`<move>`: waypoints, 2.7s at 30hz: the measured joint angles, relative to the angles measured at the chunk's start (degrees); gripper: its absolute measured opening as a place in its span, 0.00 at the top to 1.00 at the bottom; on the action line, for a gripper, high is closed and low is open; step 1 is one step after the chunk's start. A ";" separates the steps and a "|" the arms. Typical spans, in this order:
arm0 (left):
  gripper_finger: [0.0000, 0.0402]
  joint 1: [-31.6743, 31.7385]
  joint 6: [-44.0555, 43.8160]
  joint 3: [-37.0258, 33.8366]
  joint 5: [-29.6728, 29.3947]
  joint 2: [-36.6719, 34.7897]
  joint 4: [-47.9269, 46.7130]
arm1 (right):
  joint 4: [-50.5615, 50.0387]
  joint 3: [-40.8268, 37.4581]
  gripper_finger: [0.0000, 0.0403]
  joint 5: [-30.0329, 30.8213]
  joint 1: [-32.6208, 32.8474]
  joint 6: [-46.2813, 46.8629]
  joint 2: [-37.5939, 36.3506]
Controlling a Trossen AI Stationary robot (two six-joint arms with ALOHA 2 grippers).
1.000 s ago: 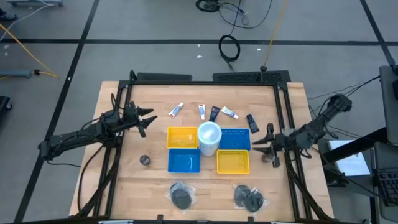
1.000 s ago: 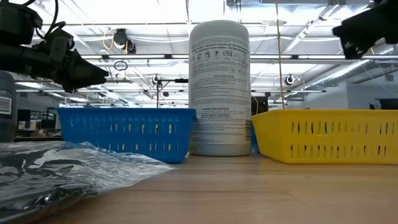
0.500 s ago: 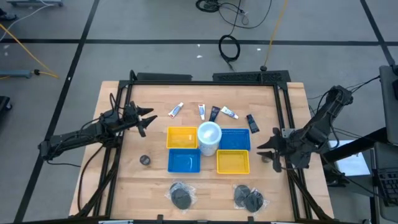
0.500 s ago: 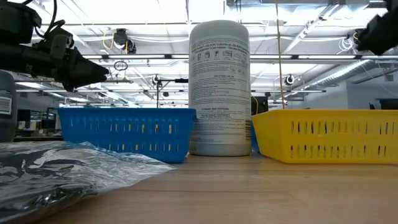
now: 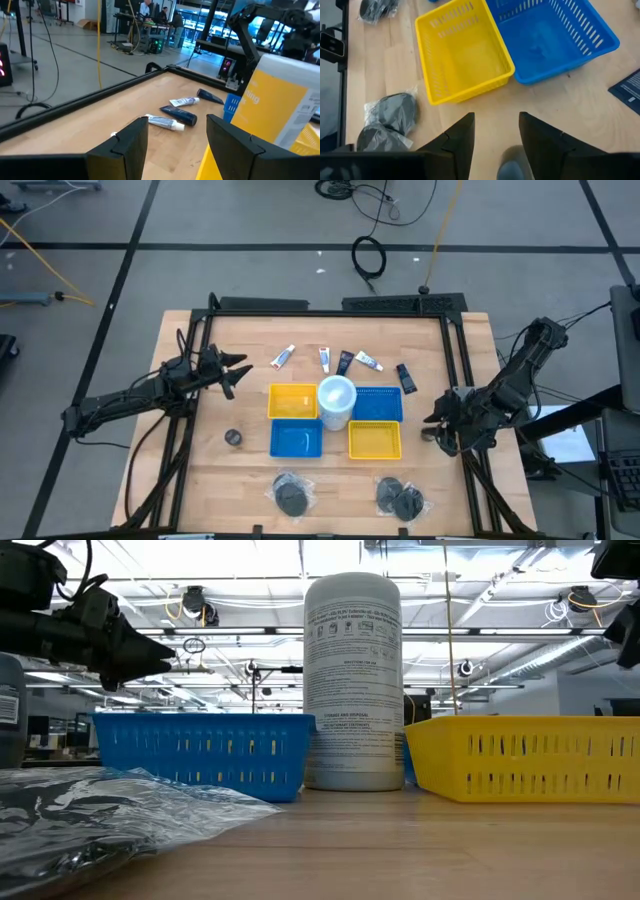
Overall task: Pick & Place Travel size toiletries
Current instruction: Put the black deodorant into the top blue bin
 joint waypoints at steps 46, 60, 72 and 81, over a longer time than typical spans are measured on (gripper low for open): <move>0.50 -0.01 -1.39 0.00 0.00 -0.02 -0.07 | 5.94 -10.08 0.59 -10.38 -0.04 3.95 1.40; 0.50 -0.02 -1.42 0.00 0.00 -0.01 -0.07 | 5.86 -10.05 0.73 -9.76 -0.04 1.49 1.36; 0.50 -0.02 -1.44 0.00 0.00 0.00 -0.07 | 6.44 -8.96 0.74 -8.32 -0.06 -1.23 1.46; 0.50 -0.02 -1.63 0.00 -0.02 -0.02 -0.02 | 5.19 -4.03 0.75 -3.84 -3.20 -7.07 1.46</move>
